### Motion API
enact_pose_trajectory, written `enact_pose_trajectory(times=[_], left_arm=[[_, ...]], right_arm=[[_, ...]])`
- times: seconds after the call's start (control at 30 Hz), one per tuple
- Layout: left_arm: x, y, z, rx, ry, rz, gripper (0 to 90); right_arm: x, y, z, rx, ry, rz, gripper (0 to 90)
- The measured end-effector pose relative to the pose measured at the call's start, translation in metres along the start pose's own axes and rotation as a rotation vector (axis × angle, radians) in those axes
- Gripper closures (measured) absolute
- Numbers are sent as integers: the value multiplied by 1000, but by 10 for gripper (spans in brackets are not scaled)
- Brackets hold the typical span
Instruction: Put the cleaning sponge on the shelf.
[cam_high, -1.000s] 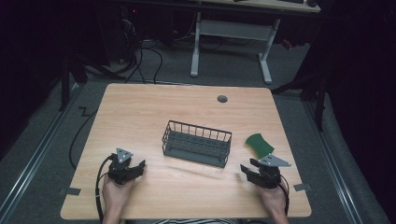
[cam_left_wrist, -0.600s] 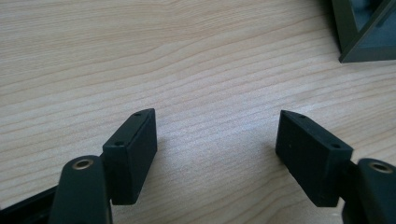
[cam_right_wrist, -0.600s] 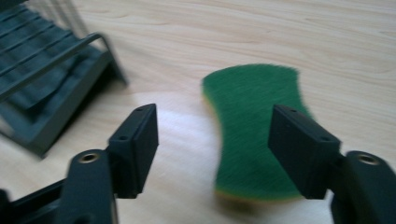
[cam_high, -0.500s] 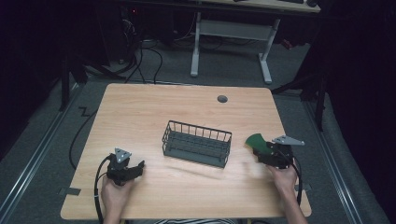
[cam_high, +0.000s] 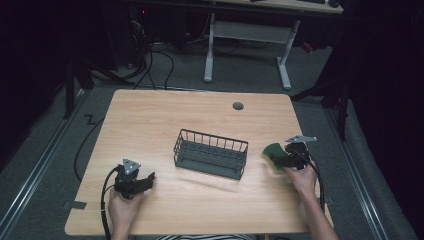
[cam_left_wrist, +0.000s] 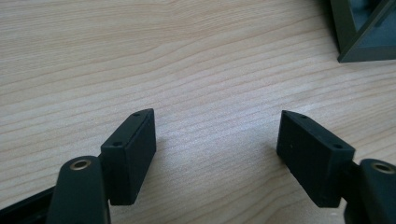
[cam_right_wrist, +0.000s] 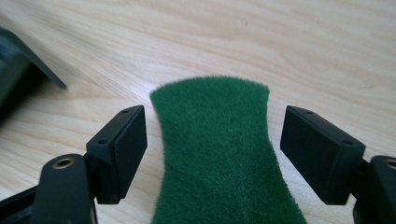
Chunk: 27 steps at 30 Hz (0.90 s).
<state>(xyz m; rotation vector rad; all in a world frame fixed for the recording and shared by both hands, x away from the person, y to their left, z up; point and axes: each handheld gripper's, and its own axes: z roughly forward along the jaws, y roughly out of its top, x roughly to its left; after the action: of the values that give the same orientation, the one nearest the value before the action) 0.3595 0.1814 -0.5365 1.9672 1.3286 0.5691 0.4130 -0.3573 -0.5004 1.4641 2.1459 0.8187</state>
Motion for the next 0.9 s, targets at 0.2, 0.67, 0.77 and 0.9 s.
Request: enact_pose_trajectory(times=[0.2,0.67,0.77,0.9], left_arm=[[0,0,0,-2,-1,-5,290],[1,0,0,-6,-8,-15,287],[1,0,0,-6,-6,-13,287],[1,0,0,-4,-5,-10,286]], right_arm=[[-1,-3,8,44,4,-10,241],[-2,-6,3,35,3,-17,305],[-2,-6,1,29,10,-14,307],[0,-7,-2,23,21,-19,308]])
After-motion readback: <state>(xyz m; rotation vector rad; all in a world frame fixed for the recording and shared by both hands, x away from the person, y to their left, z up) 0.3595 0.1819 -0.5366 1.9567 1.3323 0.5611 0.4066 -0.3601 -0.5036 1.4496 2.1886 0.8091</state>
